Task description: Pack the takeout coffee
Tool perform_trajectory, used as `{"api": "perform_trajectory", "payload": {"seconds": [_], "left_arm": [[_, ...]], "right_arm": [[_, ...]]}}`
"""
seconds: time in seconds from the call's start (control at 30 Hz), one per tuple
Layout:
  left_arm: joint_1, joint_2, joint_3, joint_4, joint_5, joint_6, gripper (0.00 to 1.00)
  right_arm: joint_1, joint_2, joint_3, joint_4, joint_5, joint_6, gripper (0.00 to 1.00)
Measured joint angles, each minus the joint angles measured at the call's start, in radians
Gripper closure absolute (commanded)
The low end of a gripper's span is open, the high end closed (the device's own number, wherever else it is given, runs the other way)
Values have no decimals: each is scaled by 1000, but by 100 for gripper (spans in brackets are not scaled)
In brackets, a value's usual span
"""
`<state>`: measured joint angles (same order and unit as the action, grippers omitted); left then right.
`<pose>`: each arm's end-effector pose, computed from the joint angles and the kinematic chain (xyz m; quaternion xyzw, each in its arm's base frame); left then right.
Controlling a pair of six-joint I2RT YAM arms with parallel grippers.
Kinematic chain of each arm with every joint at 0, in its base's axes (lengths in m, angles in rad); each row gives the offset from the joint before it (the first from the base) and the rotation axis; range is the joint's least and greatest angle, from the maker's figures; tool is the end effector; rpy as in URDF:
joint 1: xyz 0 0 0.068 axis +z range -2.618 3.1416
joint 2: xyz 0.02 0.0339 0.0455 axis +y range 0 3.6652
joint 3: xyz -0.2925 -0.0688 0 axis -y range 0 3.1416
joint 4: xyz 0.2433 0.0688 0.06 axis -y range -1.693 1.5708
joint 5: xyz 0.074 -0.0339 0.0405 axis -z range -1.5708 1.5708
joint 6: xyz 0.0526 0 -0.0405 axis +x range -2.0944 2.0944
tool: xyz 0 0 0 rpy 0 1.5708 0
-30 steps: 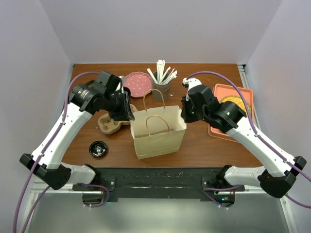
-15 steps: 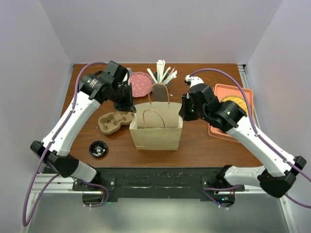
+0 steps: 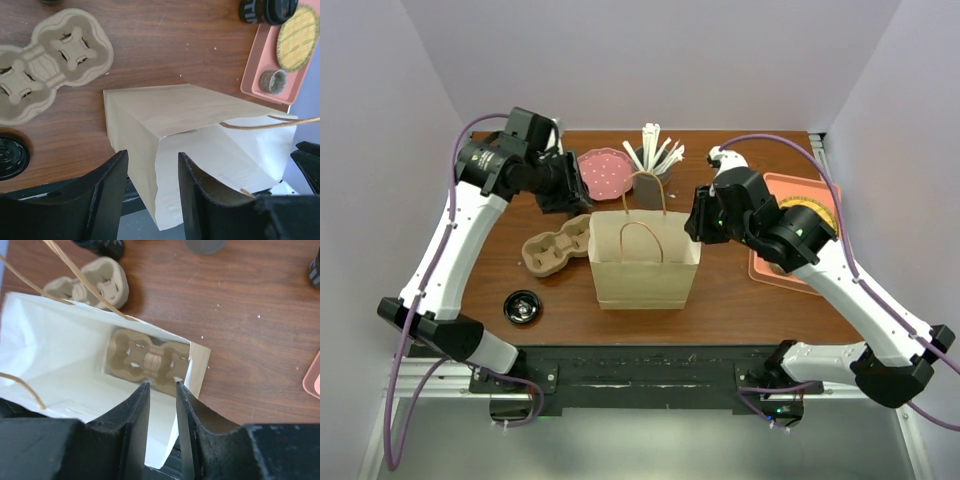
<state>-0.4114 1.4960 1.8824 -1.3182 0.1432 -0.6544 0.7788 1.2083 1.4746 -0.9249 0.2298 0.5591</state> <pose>0.2500 -0.1173 0.4513 -0.0925 0.9427 -0.2177 0.2353 0.1751 0.1560 0.4323 -0.0476 0.8920 0.1906 0.4071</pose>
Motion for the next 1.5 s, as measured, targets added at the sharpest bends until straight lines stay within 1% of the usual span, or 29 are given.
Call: {"api": "perform_trajectory", "payload": {"seconds": [0.07, 0.13, 0.17, 0.23, 0.3, 0.33, 0.43, 0.6, 0.63, 0.7, 0.77, 0.9, 1.0, 1.03, 1.07, 1.2, 1.23, 1.33, 1.5], "left_arm": [[13, -21, -1, 0, 5, -8, 43], [17, -55, -23, 26, 30, -16, 33], [17, -79, -47, 47, 47, -19, 31], [18, -129, -95, 69, 70, -31, 31], [18, -151, -111, 64, 72, -32, 33], [13, -154, -112, 58, 68, -32, 35], [-43, -142, -112, 33, 5, -33, 38], [-209, -110, -137, 13, -85, -69, 44], [-230, -103, -143, 11, -99, -74, 48], [-259, -77, -146, 1, -136, -86, 51], [-261, -50, -145, 0, -182, -87, 56], [-259, -8, -140, 0, -246, -85, 59], [-259, 0, -140, 0, -279, -85, 64], [-259, 0, -140, 0, -290, -84, 68], [-259, -2, -140, 0, -303, -82, 70], [-259, -4, -140, 2, -339, -50, 87], [-259, -4, -142, 3, -344, -40, 98], [-259, 1, -141, 14, -349, 13, 100], [-259, 7, -141, 48, -345, 98, 100]], "right_arm": [[0, -5, 17, 2, 11, 3, 63], [0, -12, 24, -1, 20, 7, 57], [0, -15, 32, -5, 27, 6, 56], [0, -16, 44, -7, 43, 5, 53], [0, -15, 60, -14, 50, -4, 50], [0, -15, 70, -20, 54, -11, 46], [0, -15, 98, -31, 66, -38, 41], [0, -14, 143, -34, 68, -84, 40], [0, -14, 148, -34, 68, -90, 40], [0, -15, 153, -34, 68, -102, 40], [0, -16, 153, -37, 67, -109, 40], [0, -25, 148, -43, 67, -116, 41], [0, -37, 146, -51, 67, -119, 43], [0, -39, 146, -51, 67, -122, 43], [0, -40, 146, -51, 68, -122, 43], [0, -37, 146, -51, 83, -121, 44], [0, -32, 146, -51, 95, -121, 43], [0, 17, 169, -70, 146, -121, 43], [-9, 191, 275, -86, 257, -130, 41]]}}
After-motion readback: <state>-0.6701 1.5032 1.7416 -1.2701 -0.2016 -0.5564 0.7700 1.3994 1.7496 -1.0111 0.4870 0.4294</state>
